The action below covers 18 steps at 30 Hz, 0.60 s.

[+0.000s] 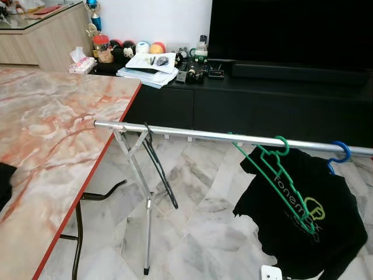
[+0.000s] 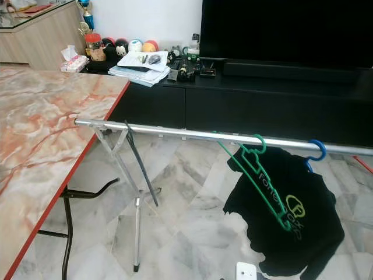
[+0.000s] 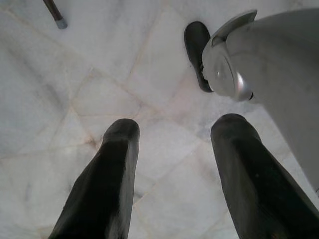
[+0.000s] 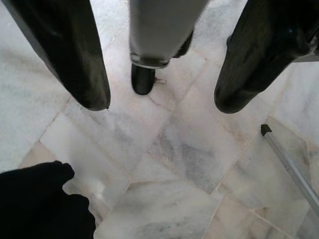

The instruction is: Hang hanger

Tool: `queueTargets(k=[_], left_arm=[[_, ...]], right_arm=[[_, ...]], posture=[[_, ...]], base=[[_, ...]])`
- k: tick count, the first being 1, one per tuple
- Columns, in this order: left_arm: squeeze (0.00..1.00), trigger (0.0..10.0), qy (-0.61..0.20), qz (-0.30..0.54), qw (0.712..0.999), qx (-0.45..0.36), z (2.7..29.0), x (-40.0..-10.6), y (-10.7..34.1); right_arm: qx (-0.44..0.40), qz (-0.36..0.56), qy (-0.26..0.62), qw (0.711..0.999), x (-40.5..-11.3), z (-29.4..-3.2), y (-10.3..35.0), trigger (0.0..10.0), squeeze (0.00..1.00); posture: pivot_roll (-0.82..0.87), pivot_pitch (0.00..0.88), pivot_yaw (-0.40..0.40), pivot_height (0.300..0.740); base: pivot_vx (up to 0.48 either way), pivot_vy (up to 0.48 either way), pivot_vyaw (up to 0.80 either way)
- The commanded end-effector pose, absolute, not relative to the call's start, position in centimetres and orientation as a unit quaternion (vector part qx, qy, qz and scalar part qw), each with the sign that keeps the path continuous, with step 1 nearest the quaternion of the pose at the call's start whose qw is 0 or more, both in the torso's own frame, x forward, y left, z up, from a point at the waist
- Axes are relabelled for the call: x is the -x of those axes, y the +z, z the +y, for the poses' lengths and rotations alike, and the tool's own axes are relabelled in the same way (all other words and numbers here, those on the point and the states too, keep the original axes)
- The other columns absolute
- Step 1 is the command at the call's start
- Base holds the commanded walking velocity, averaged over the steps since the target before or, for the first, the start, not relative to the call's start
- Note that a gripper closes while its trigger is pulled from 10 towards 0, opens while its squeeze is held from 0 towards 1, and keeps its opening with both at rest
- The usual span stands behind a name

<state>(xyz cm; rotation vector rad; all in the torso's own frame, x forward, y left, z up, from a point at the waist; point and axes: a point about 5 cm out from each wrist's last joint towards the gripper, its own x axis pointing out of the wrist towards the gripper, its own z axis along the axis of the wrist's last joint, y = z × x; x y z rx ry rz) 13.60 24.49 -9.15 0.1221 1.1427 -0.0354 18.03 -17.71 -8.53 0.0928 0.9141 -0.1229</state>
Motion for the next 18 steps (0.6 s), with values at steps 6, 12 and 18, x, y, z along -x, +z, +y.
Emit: queueTargets(k=[6,12,18], left_arm=[[0.00,10.0,-0.016,0.553,0.831,-0.059,24.65,-12.84,-9.38],[0.00,10.0,-0.016,0.553,0.831,-0.060,24.66,-12.83,-9.38],[0.00,10.0,-0.017,0.553,0.830,-0.061,24.65,-12.80,-9.40]], right_arm=[[-0.041,0.451,-0.054,0.890,-17.47,-17.58,-8.83,10.0,0.00],[-0.041,0.450,-0.053,0.891,-17.46,-17.57,-8.82,10.0,0.00],[-0.041,0.450,-0.053,0.891,-17.44,-17.59,-8.83,10.0,0.00]], posture=[[0.01,0.075,0.037,0.740],[0.01,0.070,0.038,0.740],[0.01,0.069,0.038,0.740]], base=[[-0.266,0.000,0.00],[-0.267,0.000,0.00],[-0.266,0.000,0.00]])
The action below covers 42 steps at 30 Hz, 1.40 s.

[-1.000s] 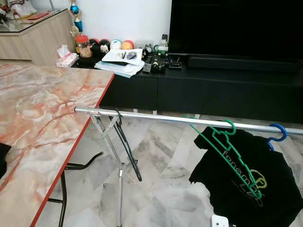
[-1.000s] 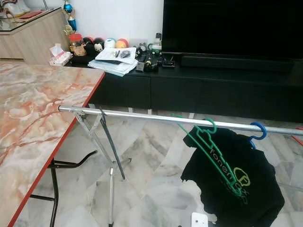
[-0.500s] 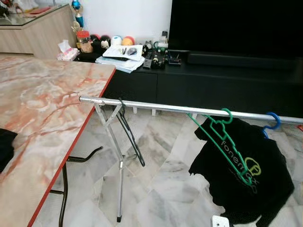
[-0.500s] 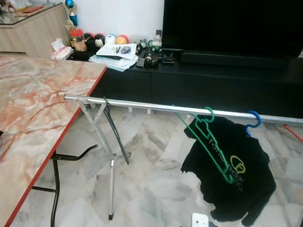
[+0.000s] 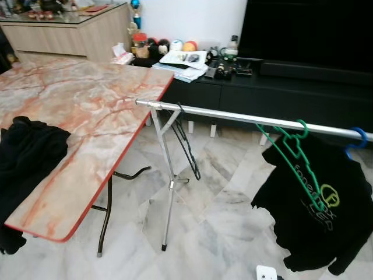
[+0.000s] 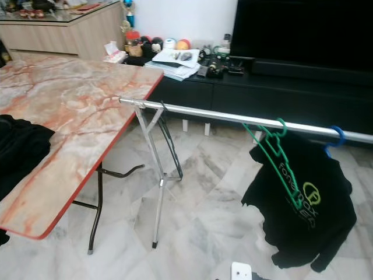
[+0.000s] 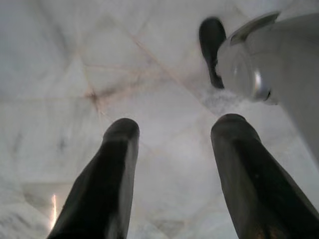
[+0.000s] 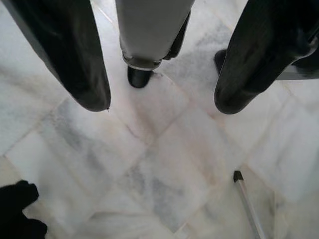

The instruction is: Hang hanger

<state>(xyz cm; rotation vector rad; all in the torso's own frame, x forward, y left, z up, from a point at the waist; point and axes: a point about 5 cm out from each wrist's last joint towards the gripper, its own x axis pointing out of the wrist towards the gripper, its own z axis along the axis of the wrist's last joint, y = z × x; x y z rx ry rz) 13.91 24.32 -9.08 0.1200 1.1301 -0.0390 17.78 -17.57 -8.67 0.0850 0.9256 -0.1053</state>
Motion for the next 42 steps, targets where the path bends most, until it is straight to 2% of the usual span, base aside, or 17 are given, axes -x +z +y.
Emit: queueTargets(k=[1,14,24,28,33,42], left_arm=[[0.00,10.0,-0.016,0.553,0.831,-0.060,24.64,-12.80,-9.40],[0.00,10.0,-0.014,0.552,0.831,-0.058,24.64,-12.83,-9.39],[0.00,10.0,-0.012,0.552,0.832,-0.058,24.57,-12.84,-9.41],[0.00,10.0,-0.028,0.557,0.825,-0.086,24.66,-12.93,-9.37],[0.00,10.0,-0.024,0.557,0.826,-0.083,24.70,-12.94,-9.36],[0.00,10.0,-0.020,0.556,0.828,-0.076,24.75,-12.90,-9.36]], right_arm=[[-0.041,0.450,-0.053,0.891,-17.44,-17.59,-8.83,10.0,0.00],[-0.042,0.451,-0.055,0.890,-17.41,-17.61,-8.85,10.0,0.00],[-0.037,0.455,-0.050,0.888,-17.41,-17.70,-8.86,10.0,0.00],[-0.035,0.455,-0.049,0.888,-17.44,-17.72,-8.85,10.0,0.00],[-0.035,0.456,-0.048,0.888,-17.46,-17.67,-8.85,10.0,0.00],[-0.036,0.457,-0.049,0.888,-17.45,-17.57,-8.87,10.0,0.00]], posture=[[0.01,0.068,0.037,0.740],[0.02,0.070,0.035,0.740],[0.02,0.069,0.029,0.740],[0.02,0.069,0.030,0.740],[0.02,0.068,0.031,0.740],[0.02,0.066,0.034,0.740]], base=[[0.000,0.000,0.00],[0.000,0.000,0.00],[0.000,0.000,-0.79],[0.000,0.000,-0.79],[0.000,-0.288,-0.79],[0.000,0.000,-0.79]])
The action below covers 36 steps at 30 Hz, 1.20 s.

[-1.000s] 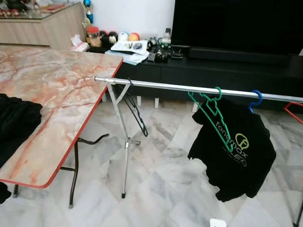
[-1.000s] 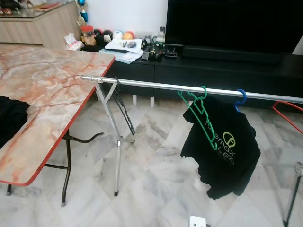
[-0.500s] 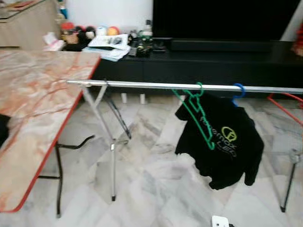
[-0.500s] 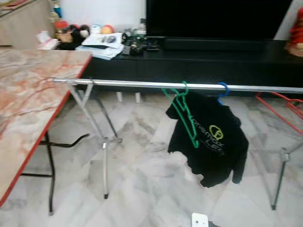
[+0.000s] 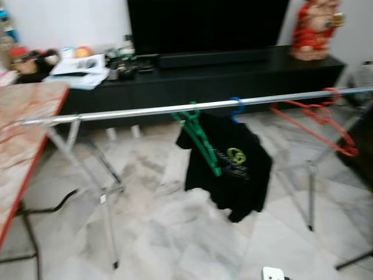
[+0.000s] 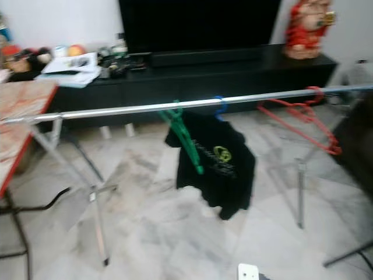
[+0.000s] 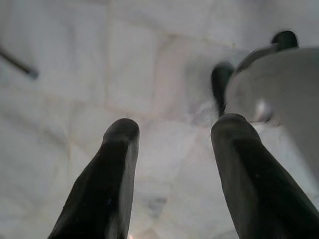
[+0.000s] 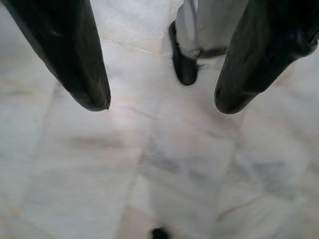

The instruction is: Hang hanger

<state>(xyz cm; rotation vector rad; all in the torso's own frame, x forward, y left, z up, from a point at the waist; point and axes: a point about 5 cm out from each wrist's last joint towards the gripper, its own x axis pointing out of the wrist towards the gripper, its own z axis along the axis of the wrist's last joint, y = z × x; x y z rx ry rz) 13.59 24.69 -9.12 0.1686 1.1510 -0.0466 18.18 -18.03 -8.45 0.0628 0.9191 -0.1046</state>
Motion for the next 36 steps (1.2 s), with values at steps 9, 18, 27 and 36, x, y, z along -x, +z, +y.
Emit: queueTargets(k=[9,18,27,36], left_arm=[[0.00,10.0,-0.020,0.554,0.829,-0.073,24.71,-12.91,-9.36],[0.00,10.0,-0.017,0.551,0.832,-0.066,24.69,-12.92,-9.35],[0.00,10.0,-0.017,0.551,0.832,-0.067,24.73,-12.92,-9.34],[0.00,10.0,-0.018,0.549,0.833,-0.065,24.70,-12.96,-9.32]], right_arm=[[-0.036,0.457,-0.050,0.887,-17.43,-17.59,-8.87,10.0,0.00],[-0.037,0.457,-0.052,0.887,-17.42,-17.58,-8.88,10.0,0.00],[-0.037,0.457,-0.053,0.887,-17.42,-17.55,-8.88,10.0,0.00],[-0.037,0.457,-0.054,0.887,-17.42,-17.54,-8.89,10.0,0.00]], posture=[[0.02,0.064,0.034,0.740],[0.02,0.064,0.036,0.740],[0.02,0.064,0.037,0.740],[0.02,0.066,0.038,0.740]], base=[[0.000,0.000,-0.79],[0.000,0.000,-0.79],[0.000,0.000,-0.79],[0.000,0.000,-0.78]])
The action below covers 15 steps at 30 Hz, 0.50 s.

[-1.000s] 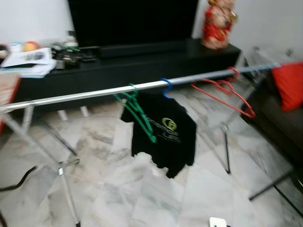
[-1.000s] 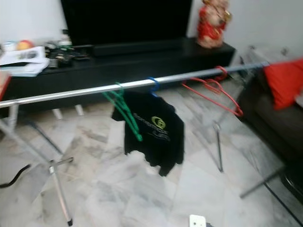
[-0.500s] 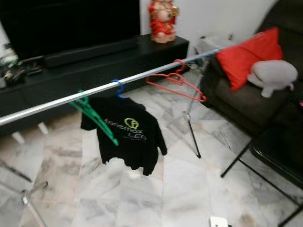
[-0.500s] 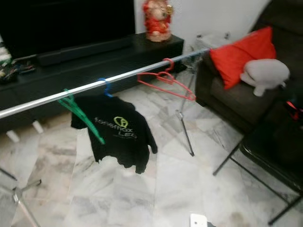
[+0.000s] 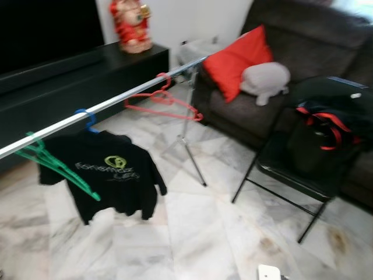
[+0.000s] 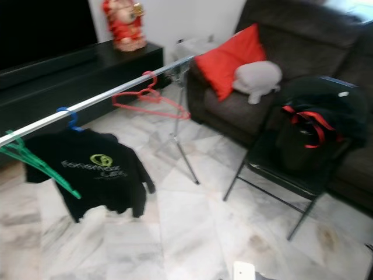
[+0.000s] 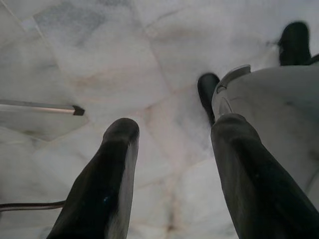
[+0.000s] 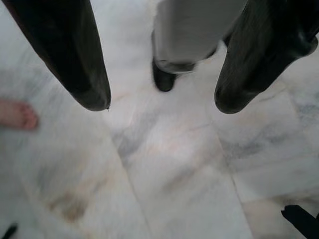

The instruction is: Hang hanger

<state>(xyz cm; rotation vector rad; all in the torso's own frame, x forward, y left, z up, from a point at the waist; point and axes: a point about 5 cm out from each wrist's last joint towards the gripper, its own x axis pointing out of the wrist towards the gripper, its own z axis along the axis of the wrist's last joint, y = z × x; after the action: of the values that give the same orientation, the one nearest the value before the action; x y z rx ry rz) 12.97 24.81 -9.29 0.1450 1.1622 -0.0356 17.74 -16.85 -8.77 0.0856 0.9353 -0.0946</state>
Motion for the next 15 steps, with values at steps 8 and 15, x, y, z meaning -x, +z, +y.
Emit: queueTargets(k=[8,15], left_arm=[[0.00,10.0,-0.019,0.549,0.833,-0.063,24.69,-12.97,-9.32],[0.00,10.0,-0.018,0.548,0.834,-0.060,24.65,-12.96,-9.33]], right_arm=[[-0.037,0.457,-0.055,0.887,-17.42,-17.53,-8.89,10.0,0.00],[-0.039,0.454,-0.056,0.888,-17.43,-17.55,-8.87,10.0,0.00]], posture=[[0.02,0.064,0.039,0.740],[0.02,0.063,0.037,0.740]], base=[[0.000,0.000,-0.78],[0.000,0.000,-0.78]])
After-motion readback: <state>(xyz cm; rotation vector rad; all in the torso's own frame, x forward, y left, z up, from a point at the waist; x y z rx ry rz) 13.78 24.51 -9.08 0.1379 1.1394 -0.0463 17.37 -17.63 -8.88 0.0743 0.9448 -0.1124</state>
